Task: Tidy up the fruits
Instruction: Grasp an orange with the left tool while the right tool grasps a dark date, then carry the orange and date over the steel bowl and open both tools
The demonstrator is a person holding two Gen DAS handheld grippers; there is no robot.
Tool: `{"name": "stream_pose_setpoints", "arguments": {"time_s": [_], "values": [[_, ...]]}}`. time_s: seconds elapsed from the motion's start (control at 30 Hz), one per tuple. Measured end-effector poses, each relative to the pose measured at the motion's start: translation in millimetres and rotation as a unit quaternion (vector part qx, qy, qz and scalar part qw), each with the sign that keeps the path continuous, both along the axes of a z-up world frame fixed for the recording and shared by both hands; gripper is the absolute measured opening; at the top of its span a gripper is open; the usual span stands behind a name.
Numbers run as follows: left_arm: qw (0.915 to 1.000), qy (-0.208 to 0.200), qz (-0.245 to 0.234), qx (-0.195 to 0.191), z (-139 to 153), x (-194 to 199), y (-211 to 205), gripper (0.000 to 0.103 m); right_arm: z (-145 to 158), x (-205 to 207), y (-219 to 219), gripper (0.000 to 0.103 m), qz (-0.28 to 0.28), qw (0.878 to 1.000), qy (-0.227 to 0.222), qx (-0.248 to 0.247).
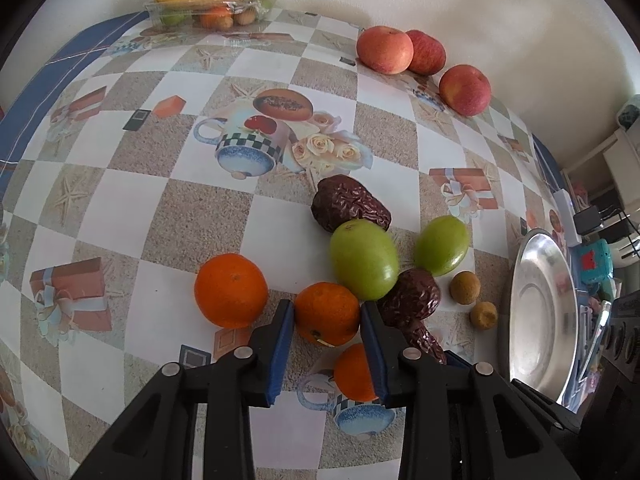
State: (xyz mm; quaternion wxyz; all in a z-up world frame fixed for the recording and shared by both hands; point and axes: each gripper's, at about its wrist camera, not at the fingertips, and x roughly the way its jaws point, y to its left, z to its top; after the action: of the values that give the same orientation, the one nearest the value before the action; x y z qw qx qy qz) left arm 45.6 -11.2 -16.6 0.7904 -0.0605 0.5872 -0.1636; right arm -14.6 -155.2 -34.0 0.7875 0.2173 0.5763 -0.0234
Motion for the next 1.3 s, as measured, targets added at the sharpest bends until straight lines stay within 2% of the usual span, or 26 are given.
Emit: {"name": "stream_pose_setpoints", "arguments": {"time_s": [0.23, 0.47, 0.57, 0.73, 0.83, 1.07, 1.3], "values": [[0.9994, -0.023, 0.009, -0.025, 18, -3, 7, 0.036, 5, -3, 0, 0.041, 0.004, 1.000, -0.008, 0.005], [0.9978, -0.049, 0.003, -0.045, 35, -9, 2, 0.036, 31, -13, -4, 0.040, -0.002, 0.998, -0.056, 0.016], [0.9973, -0.052, -0.011, -0.050, 38, -14, -9, 0.036, 46, -19, -9, 0.040, -0.012, 0.997, -0.079, 0.003], [0.9944, -0.066, -0.064, -0.052, 47, -29, -43, 0.036, 53, -28, -31, 0.040, -0.066, 0.995, -0.071, -0.040], [0.9896, -0.085, -0.108, -0.042, 52, -43, -71, 0.036, 53, -38, -56, 0.040, -0.111, 0.991, -0.060, -0.047], [0.9779, -0.093, -0.183, -0.042, 46, -67, -126, 0.036, 57, -68, -118, 0.041, -0.214, 0.973, -0.052, -0.068], [0.9680, -0.094, -0.228, -0.048, 38, -82, -160, 0.037, 65, -83, -142, 0.041, -0.252, 0.963, -0.067, -0.074]]}}
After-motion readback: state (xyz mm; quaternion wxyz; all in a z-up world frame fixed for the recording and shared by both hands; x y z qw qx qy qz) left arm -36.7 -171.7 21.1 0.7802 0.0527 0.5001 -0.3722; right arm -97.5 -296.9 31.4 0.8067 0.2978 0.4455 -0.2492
